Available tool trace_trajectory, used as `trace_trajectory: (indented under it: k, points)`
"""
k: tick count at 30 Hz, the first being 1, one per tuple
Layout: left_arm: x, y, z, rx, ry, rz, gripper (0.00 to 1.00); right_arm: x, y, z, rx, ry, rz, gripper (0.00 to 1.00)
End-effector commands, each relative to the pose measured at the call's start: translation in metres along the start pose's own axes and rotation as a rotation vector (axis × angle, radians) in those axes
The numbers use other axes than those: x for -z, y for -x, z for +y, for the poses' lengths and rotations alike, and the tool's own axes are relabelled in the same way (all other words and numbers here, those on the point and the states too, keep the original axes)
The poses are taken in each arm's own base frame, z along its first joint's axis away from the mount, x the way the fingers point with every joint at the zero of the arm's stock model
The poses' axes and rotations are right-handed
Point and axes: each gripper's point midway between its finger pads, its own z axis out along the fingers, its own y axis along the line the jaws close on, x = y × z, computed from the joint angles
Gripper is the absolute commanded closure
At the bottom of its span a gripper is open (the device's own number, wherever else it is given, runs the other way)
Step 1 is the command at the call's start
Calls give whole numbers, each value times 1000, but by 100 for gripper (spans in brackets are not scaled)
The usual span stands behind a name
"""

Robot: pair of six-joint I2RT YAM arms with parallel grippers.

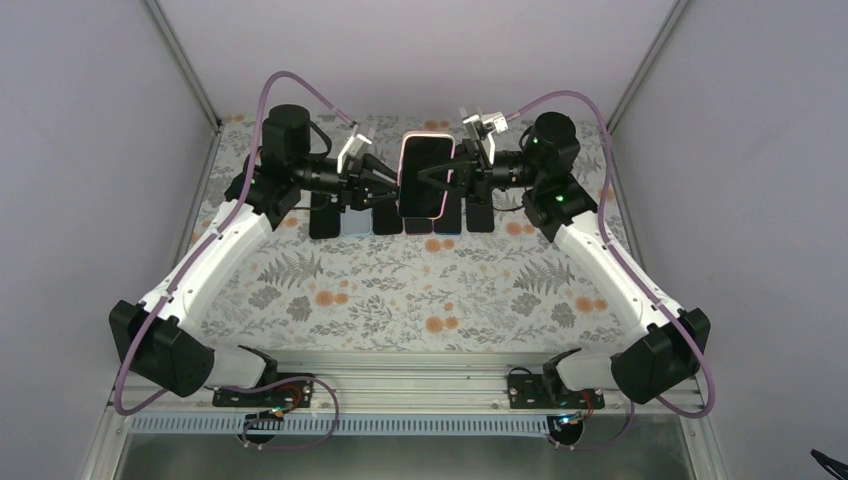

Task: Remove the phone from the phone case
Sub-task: Remove the phone case from the phone.

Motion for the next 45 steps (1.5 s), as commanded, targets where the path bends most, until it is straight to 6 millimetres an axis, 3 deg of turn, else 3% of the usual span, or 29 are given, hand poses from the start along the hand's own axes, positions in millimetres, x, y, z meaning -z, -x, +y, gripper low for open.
trace_trajectory:
  k: [1,5,8,13,24,35,38,40,45]
  points:
    - [-2,44,-14,-180,1,-83,78,-21,-51,32,-192,231,157,96]
    - [-1,35,-12,-166,7,-74,90,-19,-43,33,-170,223,152,95]
    - [3,26,-9,-144,19,-69,97,-14,-34,30,-152,202,139,87]
    - [10,14,0,-108,48,-65,98,-5,-17,24,-135,159,116,79]
    - [11,-4,5,-80,64,-51,98,21,13,6,-119,61,65,74]
    - [12,-11,9,-88,91,-41,98,38,23,-13,-135,-17,31,81]
    - [12,-12,11,-90,100,-38,98,38,21,-17,-137,-38,23,95]
    - [12,-9,12,-94,101,-42,97,37,16,-21,-159,-33,27,96]
    - [10,-1,10,-93,83,-50,84,26,-3,-12,-195,47,72,96]
